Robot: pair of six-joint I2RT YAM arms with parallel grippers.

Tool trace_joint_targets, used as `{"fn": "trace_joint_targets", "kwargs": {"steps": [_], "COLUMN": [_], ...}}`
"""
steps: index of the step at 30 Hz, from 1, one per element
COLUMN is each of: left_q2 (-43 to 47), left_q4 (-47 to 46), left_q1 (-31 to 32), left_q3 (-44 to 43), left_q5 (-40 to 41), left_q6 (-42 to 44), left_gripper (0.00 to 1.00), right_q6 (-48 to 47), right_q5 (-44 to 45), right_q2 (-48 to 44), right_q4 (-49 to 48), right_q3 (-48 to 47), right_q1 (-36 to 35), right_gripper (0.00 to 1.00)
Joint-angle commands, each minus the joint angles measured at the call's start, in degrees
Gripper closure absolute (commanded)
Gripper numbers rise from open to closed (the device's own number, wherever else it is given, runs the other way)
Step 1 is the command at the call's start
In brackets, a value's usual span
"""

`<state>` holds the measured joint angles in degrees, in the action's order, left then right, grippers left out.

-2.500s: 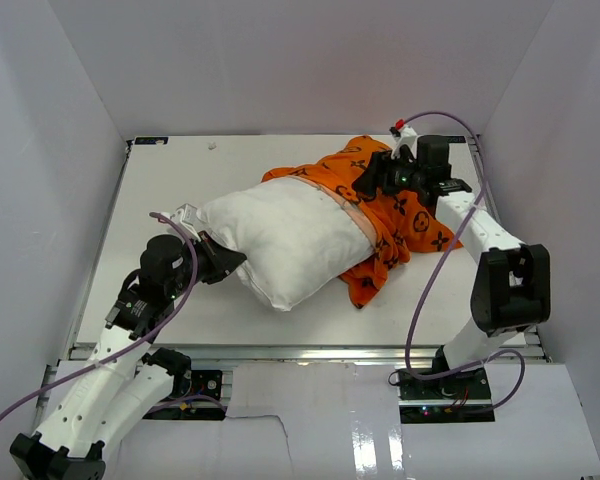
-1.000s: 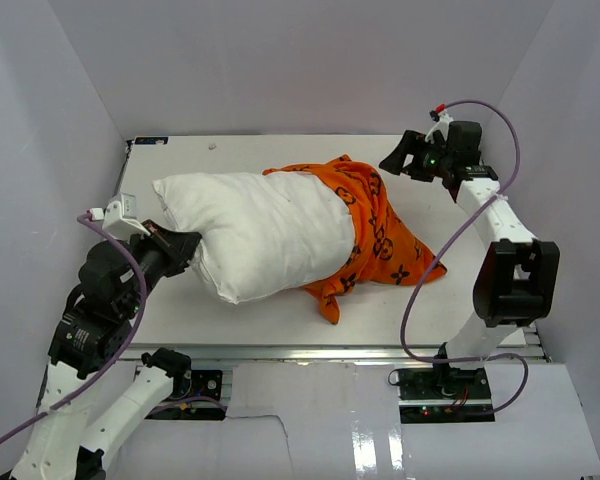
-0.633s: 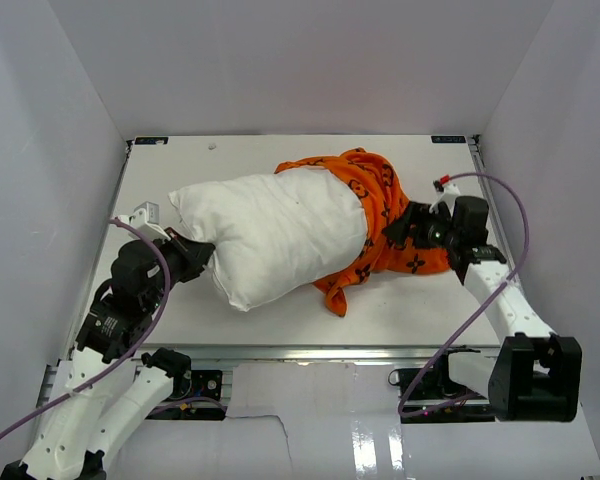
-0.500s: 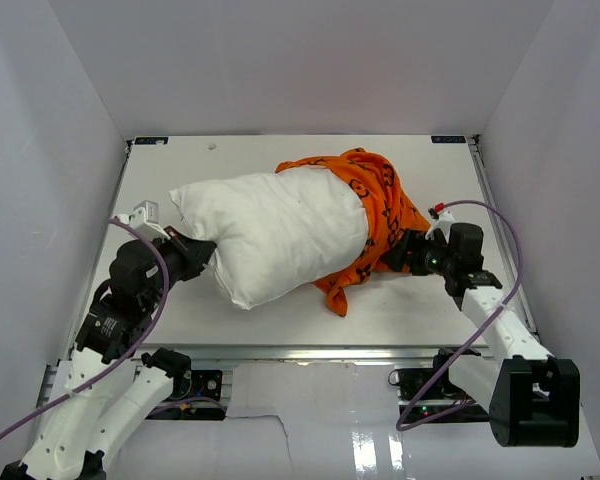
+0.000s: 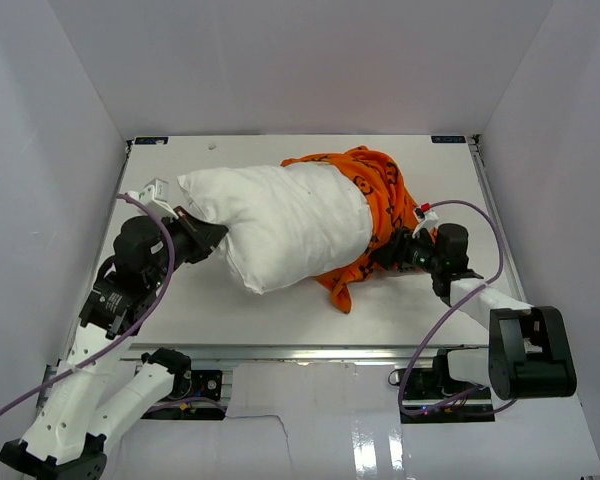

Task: Remove the pillowcase from the pillow

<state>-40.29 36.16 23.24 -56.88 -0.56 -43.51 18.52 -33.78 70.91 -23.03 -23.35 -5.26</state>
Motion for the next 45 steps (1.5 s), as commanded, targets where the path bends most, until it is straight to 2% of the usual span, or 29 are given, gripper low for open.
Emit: {"fn": "trace_joint_targets", "kwargs": {"steps": [1,5,6,13,16,22,28,32,40,45], "left_q2": [-2.32,-8.2,-9.35,-16.39,-18.76,-18.51,-19.12,-19.82,-18.07,-17.36], "left_q4": [-5.05,0.37,1.79,11.47,14.02,14.11,13.24,12.71,10.78,10.51], "left_q1": [-0.04,-0.13,-0.13,-0.13,-0.13,-0.13,-0.04,-0.04,-0.04,-0.04], "left_q3": [-5.95,-17.97,-24.44,-50.2,-57.1,-58.08,-62.99,-66.68,-65.99,-68.71], "left_q5": [-2.44,-0.33,1.68,6.97,7.59,8.29,11.28,10.67,8.91,8.12], "left_q6": [0.35,2.37,3.33,5.45,5.98,7.21,8.53,7.47,4.93,4.48], "left_gripper": [1.0,1.0,1.0,1.0,1.0,1.0,1.0,1.0,1.0,1.0], "right_q6": [1.86,3.88,4.58,10.64,12.59,16.36,17.16,18.12,19.79,21.46], "right_q5": [-1.2,9.31,11.17,14.09,15.84,20.76,27.09,27.71,27.98,29.21], "right_q2": [2.38,2.91,3.0,5.19,7.65,8.19,7.57,8.8,12.75,14.86], "right_q4": [-7.3,-5.37,-2.49,-0.18,0.26,2.37,4.75,3.7,2.37,2.28], "right_q3": [-0.29,-0.9,-1.6,-5.21,-7.05,-10.04,-13.03,-12.33,-12.94,-12.77], "right_q1": [-0.9,0.67,1.56,14.91,19.84,25.46,27.05,27.76,28.02,29.86], "right_gripper": [0.4,0.67,0.92,0.92,0.92,0.92,0.92,0.92,0.92,0.92]}}
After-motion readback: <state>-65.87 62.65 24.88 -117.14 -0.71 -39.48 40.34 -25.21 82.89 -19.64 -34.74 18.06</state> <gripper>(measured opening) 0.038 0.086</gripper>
